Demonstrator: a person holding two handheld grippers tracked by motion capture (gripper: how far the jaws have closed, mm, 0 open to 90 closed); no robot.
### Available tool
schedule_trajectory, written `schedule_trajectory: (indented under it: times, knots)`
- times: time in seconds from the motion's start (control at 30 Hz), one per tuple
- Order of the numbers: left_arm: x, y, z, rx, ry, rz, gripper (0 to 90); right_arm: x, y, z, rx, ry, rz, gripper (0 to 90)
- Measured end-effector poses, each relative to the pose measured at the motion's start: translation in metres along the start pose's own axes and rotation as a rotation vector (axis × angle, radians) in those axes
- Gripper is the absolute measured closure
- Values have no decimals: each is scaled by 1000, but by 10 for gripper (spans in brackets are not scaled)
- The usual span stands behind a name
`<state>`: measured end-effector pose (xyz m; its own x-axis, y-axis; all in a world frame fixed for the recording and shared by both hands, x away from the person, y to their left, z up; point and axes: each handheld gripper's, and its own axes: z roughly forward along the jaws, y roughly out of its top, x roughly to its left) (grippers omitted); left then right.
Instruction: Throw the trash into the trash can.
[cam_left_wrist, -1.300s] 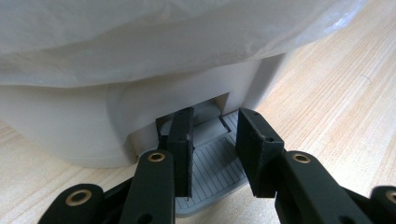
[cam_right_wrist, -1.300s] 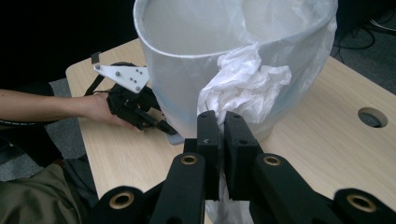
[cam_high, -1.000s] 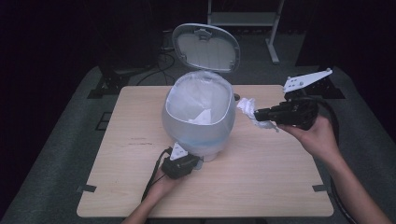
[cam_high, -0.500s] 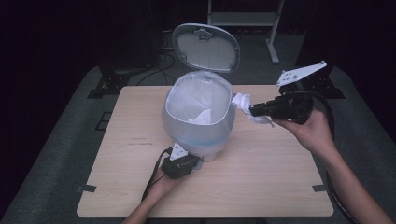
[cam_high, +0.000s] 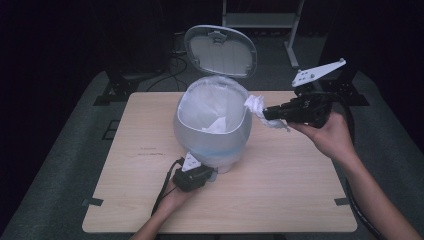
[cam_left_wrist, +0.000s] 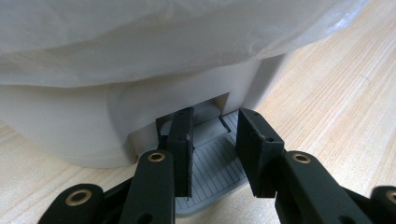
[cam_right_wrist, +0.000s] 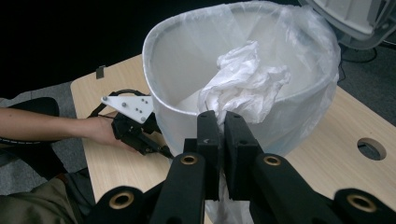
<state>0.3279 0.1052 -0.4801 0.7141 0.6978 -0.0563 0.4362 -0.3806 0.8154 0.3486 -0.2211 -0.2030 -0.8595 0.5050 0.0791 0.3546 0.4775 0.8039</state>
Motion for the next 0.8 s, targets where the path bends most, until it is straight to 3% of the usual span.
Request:
schedule_trajectory:
  times: [0.8]
  knots:
    - [0,0,0,0,2,3,671,9,34,3,3,9,-37,852]
